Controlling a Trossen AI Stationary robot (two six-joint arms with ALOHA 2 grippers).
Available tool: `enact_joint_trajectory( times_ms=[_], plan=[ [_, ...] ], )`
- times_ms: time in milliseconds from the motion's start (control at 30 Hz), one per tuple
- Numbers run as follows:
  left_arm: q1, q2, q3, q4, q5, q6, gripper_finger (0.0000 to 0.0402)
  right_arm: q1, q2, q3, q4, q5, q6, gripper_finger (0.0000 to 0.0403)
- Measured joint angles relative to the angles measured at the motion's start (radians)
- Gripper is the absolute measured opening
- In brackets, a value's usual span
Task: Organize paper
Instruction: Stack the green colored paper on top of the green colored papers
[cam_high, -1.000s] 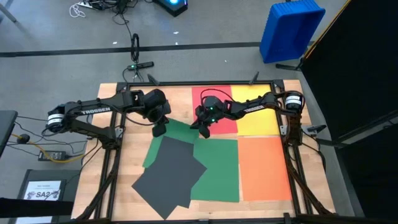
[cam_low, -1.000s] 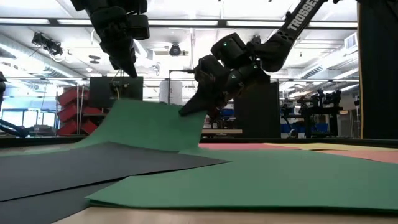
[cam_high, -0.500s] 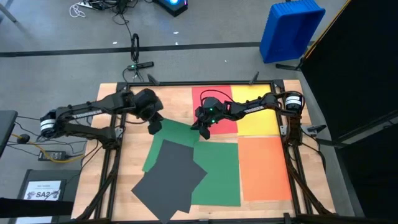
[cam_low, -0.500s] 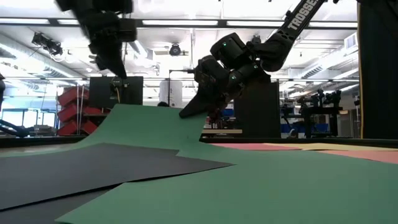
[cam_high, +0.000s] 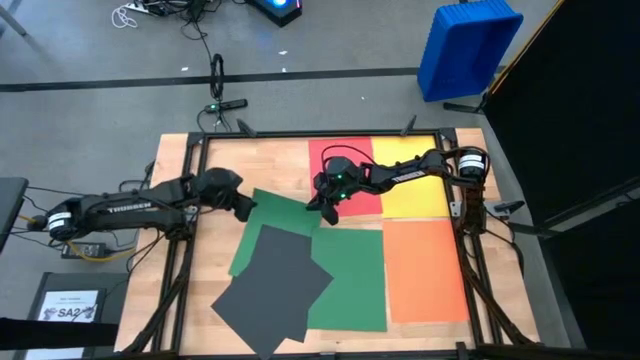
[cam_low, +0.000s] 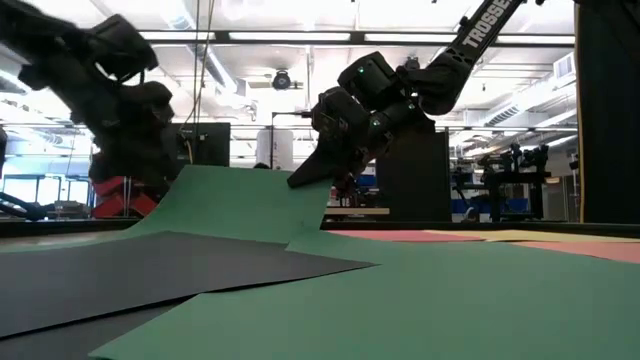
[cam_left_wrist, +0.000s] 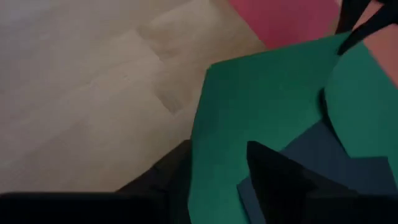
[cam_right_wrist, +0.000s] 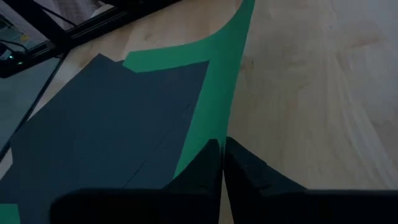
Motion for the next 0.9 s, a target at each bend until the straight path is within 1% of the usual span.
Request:
enact_joint_trajectory(
  times_ms=[100,167,300,333,433,500,567,633,733,833,900],
  plan=[
    [0.000,0.012,-0.038,0.070,-0.014,0.000,0.0176,0.003,0.000,0.000,0.000,-0.002,-0.001,0.0000],
    [0.000,0.014,-0.051,0.063,-0.032,0.002,0.0196,0.003,0.000,0.000,0.000,-0.003,-0.001,0.0000],
    [0.000,0.032,-0.058,0.073,-0.058,0.014,0.0222,0.003,0.000,0.000,0.000,-0.004,-0.002,0.0000],
    [0.000,0.033,-0.060,0.064,-0.060,0.028,0.0225,0.003,0.000,0.000,0.000,-0.004,-0.005,0.0000],
    [0.000,0.068,-0.056,0.111,-0.060,0.050,0.0228,0.003,0.000,0.000,0.001,-0.004,-0.008,0.0000],
    [0.000,0.086,-0.059,0.104,-0.057,0.069,0.0228,0.003,0.000,0.000,0.007,-0.004,-0.008,0.0000],
    [0.000,0.123,-0.057,0.149,-0.046,0.083,0.0228,0.003,0.000,0.000,0.018,-0.007,-0.008,0.0000],
    [0.000,0.151,-0.058,0.162,-0.027,0.086,0.0227,0.003,0.000,0.000,0.029,-0.015,-0.005,0.0000],
    [0.000,0.208,-0.056,0.247,0.008,0.093,0.0227,0.003,0.000,0.000,0.040,-0.021,0.005,0.0000],
    [0.000,0.251,-0.059,0.294,0.060,0.117,0.0226,0.003,0.000,0.000,0.041,-0.021,0.007,0.0000],
    [0.000,0.265,-0.056,0.318,0.082,0.118,0.0219,0.003,0.000,0.000,0.041,-0.021,0.008,0.0000]
  ],
)
